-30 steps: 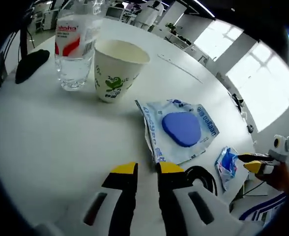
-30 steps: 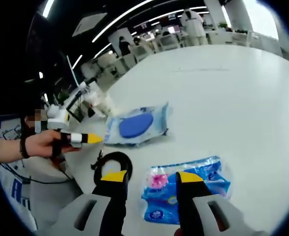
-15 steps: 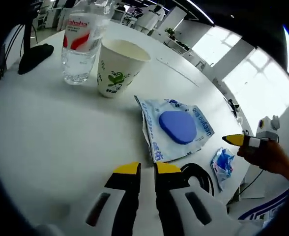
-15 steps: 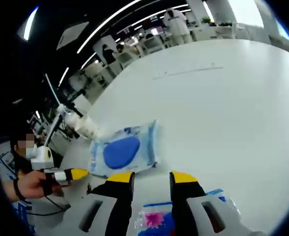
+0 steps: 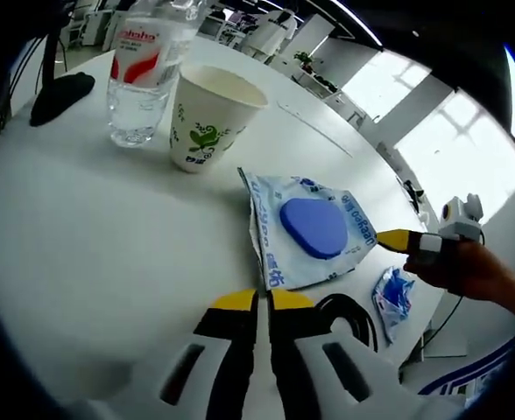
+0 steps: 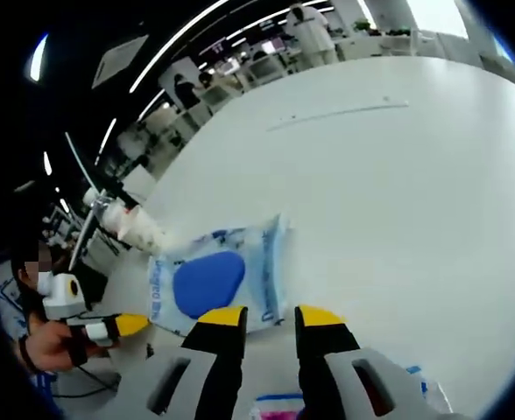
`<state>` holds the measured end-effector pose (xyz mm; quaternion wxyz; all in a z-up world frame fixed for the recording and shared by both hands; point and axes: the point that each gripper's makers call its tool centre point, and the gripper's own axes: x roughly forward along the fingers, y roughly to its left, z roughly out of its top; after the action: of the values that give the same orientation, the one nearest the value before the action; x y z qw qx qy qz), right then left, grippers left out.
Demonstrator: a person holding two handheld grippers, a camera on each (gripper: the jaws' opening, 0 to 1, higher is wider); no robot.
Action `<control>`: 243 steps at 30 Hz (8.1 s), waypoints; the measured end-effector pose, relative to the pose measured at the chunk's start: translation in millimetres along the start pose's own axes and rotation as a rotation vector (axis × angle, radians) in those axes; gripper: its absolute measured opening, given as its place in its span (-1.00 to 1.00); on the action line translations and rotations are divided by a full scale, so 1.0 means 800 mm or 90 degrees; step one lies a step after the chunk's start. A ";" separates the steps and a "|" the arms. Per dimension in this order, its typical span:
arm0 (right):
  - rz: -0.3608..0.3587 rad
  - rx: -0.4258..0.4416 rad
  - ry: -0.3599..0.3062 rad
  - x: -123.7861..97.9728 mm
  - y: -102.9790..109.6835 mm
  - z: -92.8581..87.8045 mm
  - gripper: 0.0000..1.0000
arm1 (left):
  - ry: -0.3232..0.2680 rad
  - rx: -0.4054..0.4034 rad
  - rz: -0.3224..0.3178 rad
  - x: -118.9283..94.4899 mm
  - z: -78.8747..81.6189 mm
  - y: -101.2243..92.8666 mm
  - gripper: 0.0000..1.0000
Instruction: Arrange the tabletop items into an orderly group along one side of the table until the central work area is clear of visible clutter.
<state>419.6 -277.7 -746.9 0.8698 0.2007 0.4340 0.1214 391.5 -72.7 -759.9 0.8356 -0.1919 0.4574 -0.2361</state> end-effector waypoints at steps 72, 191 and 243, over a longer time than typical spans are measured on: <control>0.004 0.087 -0.055 -0.001 -0.004 0.015 -0.94 | -0.115 -0.198 0.016 0.025 0.075 0.013 -0.95; -0.110 0.042 -0.033 -0.157 -0.111 -0.135 -1.00 | 0.167 0.166 -0.103 0.058 -0.160 -0.219 -1.00; -0.161 0.187 -0.114 -0.136 -0.156 -0.054 -1.00 | 0.125 0.153 -0.105 0.012 -0.138 -0.174 -0.93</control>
<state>325.3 -420.0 -750.2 0.8747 0.2791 0.3896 -0.0719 271.4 -202.9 -747.6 0.7819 -0.1036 0.4878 -0.3741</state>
